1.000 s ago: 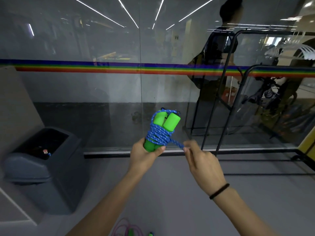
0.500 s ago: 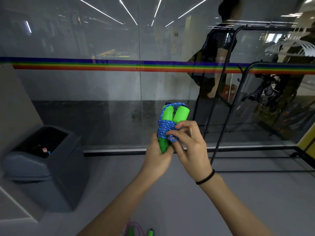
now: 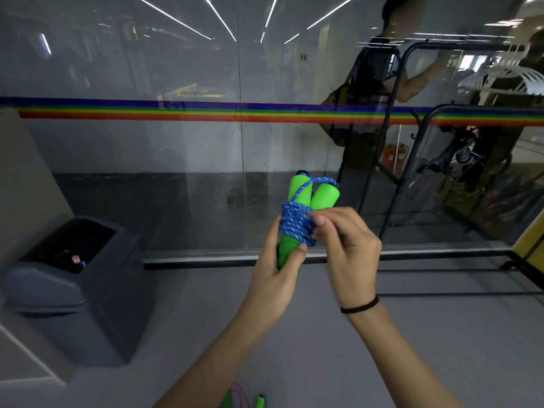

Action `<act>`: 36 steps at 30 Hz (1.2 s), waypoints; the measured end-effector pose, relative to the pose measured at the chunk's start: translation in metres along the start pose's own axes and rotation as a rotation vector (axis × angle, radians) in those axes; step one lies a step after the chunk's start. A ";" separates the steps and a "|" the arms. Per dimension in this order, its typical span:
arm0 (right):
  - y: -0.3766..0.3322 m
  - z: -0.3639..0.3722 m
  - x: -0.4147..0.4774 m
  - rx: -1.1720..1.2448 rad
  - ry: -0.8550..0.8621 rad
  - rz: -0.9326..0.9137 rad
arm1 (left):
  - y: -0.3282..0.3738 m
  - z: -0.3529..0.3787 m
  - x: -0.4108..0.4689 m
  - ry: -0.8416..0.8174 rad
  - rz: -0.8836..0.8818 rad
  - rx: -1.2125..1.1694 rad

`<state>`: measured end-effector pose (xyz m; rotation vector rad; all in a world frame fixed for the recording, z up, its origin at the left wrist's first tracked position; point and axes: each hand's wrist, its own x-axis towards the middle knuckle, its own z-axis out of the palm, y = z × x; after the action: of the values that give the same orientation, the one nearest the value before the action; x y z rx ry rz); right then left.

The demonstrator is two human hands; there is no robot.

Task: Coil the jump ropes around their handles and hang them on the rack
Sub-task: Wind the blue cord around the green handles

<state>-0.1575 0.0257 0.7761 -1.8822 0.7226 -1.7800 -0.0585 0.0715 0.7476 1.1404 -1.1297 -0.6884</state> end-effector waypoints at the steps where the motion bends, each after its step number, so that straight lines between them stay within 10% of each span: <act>1: -0.001 0.000 -0.001 -0.045 -0.017 -0.030 | -0.001 -0.001 -0.001 0.000 0.019 0.004; 36: -0.013 0.003 0.018 -0.219 -0.253 0.034 | 0.014 -0.023 -0.012 0.015 0.068 0.270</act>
<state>-0.1528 0.0241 0.7983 -2.1732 0.8763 -1.4547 -0.0426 0.0943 0.7566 1.3250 -1.2693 -0.4838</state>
